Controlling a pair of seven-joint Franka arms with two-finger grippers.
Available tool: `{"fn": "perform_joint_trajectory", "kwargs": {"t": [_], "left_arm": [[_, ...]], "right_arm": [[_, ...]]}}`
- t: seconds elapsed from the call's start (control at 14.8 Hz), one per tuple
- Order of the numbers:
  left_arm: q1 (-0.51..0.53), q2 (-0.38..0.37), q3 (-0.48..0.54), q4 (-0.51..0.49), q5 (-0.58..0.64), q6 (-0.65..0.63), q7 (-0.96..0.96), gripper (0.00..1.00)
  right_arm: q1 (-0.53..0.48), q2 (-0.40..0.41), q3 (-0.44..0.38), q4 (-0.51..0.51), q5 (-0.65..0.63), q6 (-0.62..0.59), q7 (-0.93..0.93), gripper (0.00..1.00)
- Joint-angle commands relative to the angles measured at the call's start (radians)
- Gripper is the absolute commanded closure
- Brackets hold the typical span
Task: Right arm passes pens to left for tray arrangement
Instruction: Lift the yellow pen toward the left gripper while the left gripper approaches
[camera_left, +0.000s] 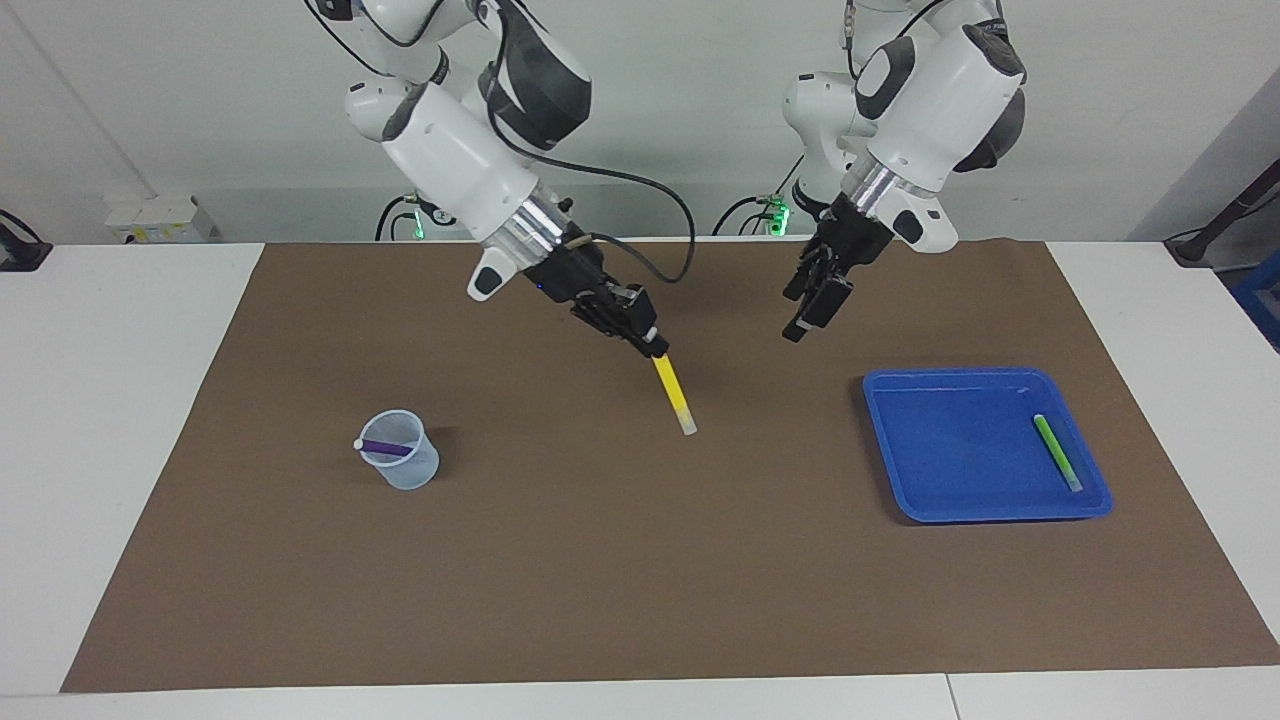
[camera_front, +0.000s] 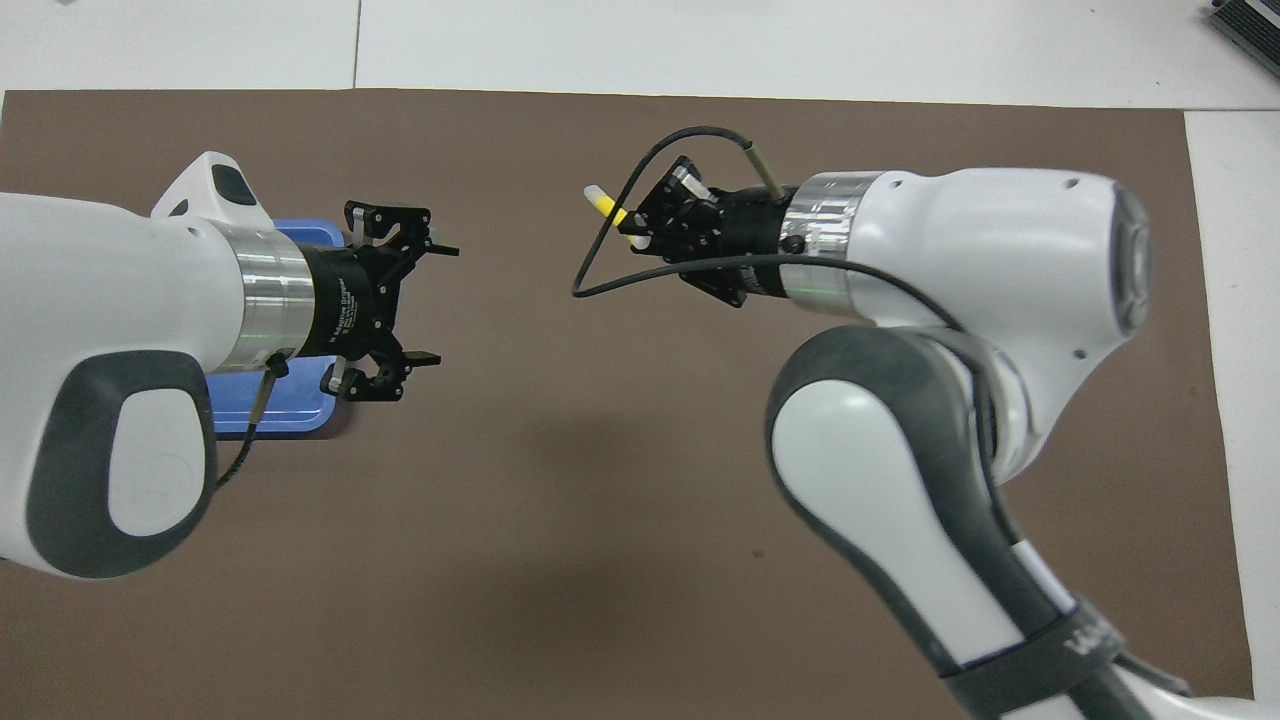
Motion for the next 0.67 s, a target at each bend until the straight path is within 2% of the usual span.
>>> {"fn": "perform_joint_trajectory", "kwargs": {"t": [0.0,0.2,0.34,0.4,0.61], "left_arm": [[-0.077,-0.012,0.015,-0.071,-0.075,0.202,-0.15,0.0],[-0.121,0.01,0.015,-0.094,-0.084,0.313,-0.21,0.01],[-0.131,0.03,0.015,-0.105,-0.084,0.343,-0.208,0.11],[-0.134,0.048,0.015,-0.104,-0.086,0.369,-0.21,0.11],[-0.186,0.119,0.015,-0.101,-0.202,0.553,-0.228,0.13]], "right_arm": [[0.02,-0.036,-0.003,-0.049,0.026,0.037,0.036,0.98],[0.02,-0.036,-0.003,-0.048,0.025,0.035,0.035,0.98],[0.018,-0.034,-0.003,-0.048,0.025,0.035,0.029,0.98],[0.017,-0.034,-0.005,-0.048,0.025,0.033,0.028,0.98],[0.012,-0.034,-0.003,-0.045,0.015,0.023,0.027,0.98]]}}
